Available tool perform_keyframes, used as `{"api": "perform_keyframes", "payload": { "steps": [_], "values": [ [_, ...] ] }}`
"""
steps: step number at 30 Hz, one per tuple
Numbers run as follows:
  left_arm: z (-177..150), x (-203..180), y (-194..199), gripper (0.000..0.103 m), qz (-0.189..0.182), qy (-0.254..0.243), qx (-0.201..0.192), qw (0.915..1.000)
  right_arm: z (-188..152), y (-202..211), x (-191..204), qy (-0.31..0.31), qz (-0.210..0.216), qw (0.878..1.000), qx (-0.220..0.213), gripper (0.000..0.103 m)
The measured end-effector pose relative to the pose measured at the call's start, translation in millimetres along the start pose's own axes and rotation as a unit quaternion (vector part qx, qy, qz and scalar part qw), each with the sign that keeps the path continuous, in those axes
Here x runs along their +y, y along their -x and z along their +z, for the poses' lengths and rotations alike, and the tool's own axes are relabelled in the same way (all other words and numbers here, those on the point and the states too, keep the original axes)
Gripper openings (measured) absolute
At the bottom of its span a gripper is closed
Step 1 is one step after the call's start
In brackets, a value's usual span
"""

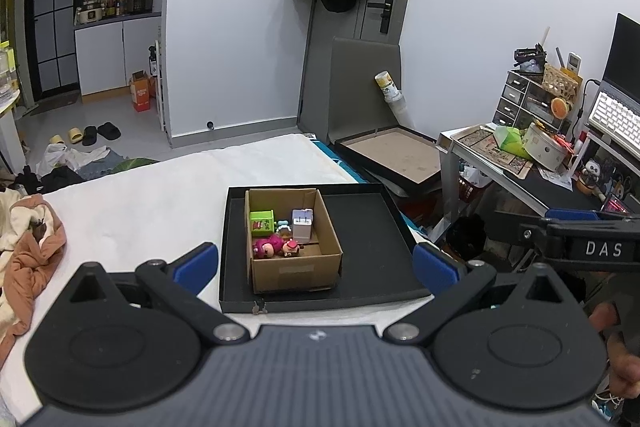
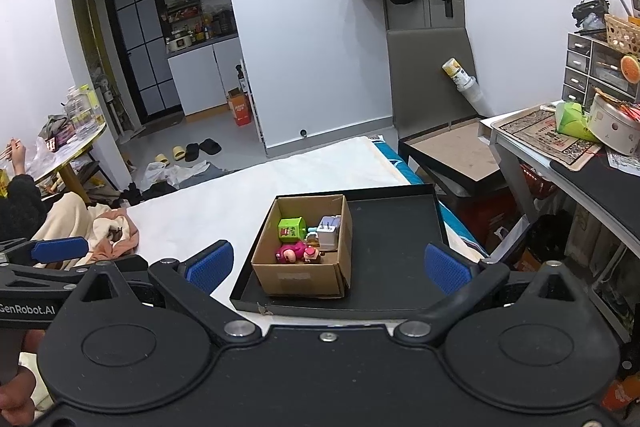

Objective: Organize rigid objects

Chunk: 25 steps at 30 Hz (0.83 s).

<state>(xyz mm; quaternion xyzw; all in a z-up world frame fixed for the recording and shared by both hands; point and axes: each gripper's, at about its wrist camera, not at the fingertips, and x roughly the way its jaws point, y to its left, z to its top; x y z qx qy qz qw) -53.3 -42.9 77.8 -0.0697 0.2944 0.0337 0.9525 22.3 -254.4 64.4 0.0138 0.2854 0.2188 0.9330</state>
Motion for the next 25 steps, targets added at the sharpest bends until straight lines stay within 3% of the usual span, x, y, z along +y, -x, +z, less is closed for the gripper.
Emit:
{"api": "perform_keyframes", "payload": {
  "steps": [25],
  "values": [
    [-3.4, 7.0, -3.2, 0.103, 0.003, 0.010, 0.000, 0.9999, -3.4, 0.0, 5.8, 0.009, 0.012, 1.000, 0.001, 0.103]
  ]
}}
